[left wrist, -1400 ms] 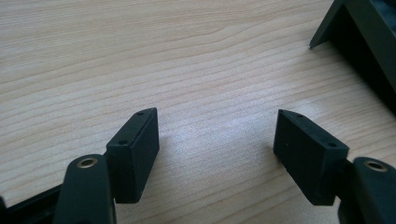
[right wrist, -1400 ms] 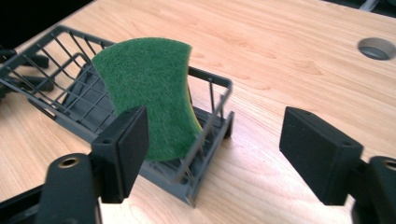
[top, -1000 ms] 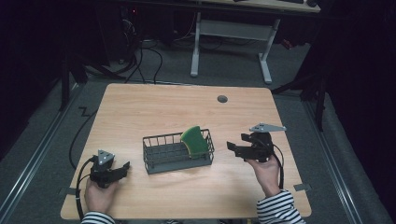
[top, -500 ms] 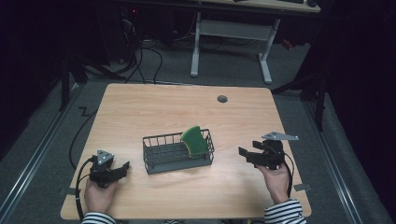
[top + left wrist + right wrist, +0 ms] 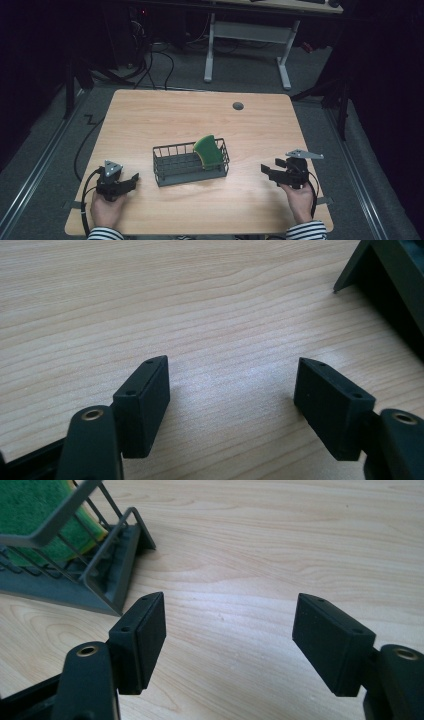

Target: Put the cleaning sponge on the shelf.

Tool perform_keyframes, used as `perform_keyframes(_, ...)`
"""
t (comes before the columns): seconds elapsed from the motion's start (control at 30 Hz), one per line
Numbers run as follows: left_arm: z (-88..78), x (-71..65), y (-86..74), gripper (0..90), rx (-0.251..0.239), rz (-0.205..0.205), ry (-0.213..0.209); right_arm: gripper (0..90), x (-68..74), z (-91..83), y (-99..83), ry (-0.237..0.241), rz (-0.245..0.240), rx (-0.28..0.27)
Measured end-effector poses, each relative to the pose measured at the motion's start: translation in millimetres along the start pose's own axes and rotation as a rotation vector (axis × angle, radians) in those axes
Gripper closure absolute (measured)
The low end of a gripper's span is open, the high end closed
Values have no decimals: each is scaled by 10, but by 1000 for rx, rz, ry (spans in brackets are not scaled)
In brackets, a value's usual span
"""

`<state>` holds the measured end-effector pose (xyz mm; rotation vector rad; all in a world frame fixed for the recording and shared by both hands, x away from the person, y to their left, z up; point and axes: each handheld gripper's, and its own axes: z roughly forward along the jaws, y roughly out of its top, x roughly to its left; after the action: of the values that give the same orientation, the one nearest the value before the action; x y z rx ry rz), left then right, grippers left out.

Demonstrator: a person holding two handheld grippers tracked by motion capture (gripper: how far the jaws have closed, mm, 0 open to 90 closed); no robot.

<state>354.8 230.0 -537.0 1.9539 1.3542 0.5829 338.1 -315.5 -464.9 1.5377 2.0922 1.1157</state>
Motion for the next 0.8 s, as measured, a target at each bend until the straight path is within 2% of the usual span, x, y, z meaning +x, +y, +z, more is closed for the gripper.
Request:
perform_keyframes(0.27, 0, 0, 0, 313, 0, 1, 0, 298, -29, 37, -158, -8, 26, 13)
perform_keyframes(0.8, 0, -1, 0, 313, 0, 1, 0, 298, -50, 169, -474, -18, 48, 39)
